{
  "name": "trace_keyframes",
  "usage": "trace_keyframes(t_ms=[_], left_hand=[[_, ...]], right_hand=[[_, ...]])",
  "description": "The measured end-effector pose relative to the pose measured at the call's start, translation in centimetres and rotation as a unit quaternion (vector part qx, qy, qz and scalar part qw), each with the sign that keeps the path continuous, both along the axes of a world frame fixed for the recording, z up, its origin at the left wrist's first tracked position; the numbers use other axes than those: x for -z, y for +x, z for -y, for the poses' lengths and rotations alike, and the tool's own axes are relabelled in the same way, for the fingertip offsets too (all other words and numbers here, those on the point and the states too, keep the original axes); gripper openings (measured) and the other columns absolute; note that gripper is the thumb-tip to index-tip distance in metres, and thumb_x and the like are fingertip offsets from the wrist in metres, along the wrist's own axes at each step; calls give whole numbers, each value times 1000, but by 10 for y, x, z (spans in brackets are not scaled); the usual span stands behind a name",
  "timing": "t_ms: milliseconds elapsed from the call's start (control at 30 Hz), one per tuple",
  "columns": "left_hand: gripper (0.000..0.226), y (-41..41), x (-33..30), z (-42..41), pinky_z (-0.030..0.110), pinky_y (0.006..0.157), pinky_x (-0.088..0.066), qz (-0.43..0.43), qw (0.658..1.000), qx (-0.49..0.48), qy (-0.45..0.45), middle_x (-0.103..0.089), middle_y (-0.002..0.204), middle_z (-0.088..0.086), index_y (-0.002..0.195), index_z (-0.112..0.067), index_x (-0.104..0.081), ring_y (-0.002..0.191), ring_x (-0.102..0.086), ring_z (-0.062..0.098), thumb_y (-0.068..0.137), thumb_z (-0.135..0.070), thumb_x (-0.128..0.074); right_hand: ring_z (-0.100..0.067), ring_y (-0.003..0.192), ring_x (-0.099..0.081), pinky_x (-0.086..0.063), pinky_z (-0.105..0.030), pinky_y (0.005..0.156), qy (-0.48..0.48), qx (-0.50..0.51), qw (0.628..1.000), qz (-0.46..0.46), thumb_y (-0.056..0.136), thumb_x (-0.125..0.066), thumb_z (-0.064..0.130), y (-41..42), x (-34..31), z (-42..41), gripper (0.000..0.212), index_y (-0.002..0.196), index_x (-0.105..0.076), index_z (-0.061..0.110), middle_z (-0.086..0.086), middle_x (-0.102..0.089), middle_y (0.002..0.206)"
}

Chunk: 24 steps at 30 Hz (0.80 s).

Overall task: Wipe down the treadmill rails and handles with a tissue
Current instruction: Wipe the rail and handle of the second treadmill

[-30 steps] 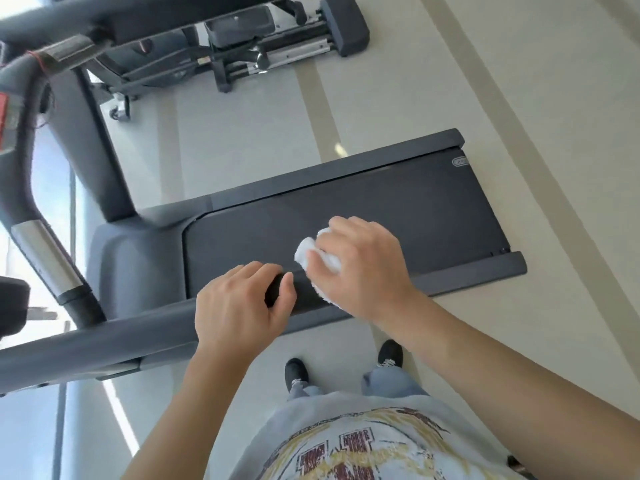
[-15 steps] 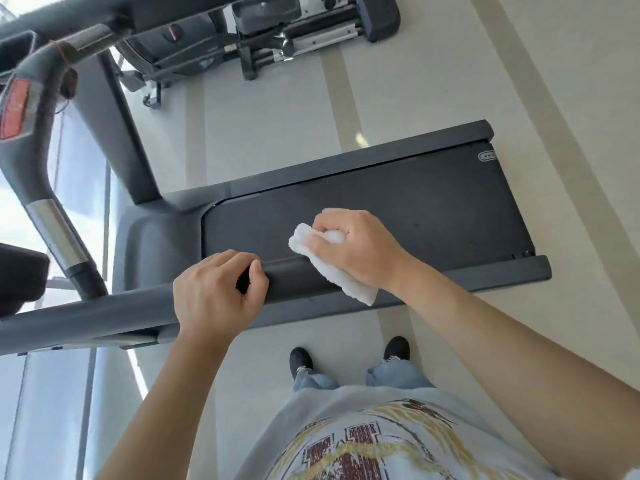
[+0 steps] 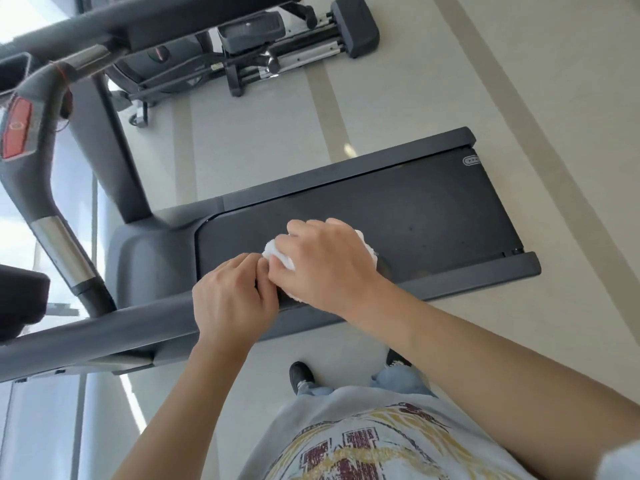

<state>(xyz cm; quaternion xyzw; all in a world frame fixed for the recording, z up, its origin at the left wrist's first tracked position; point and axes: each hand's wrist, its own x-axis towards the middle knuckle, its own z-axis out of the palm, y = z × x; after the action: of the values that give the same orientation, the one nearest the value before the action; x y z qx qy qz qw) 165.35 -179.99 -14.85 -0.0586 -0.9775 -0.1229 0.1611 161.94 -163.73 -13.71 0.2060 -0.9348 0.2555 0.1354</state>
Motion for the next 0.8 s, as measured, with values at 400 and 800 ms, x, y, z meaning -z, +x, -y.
trace_keyframes(t_ms=[400, 800], left_hand=[[37, 10, -14, 38, 37, 72, -55, 148, 978, 137, 56, -73, 101, -13, 115, -28, -72, 91, -65, 15, 107, -39, -38], [45, 30, -13, 119, 37, 98, -49, 152, 969, 188, 60, -69, 129, -10, 140, -24, -62, 111, -64, 19, 100, -41, -51]], right_hand=[[-15, 63, -46, -36, -34, 64, -150, 119, 909, 371, 94, -61, 50, -24, 2, -55, 54, 79, -59, -2, -18, -57, 73], [-24, 58, -43, -38, -36, 51, -21, 185, 961, -203, 86, -71, 19, 62, 27, 72, 23, 69, -58, 10, -5, -48, 69]])
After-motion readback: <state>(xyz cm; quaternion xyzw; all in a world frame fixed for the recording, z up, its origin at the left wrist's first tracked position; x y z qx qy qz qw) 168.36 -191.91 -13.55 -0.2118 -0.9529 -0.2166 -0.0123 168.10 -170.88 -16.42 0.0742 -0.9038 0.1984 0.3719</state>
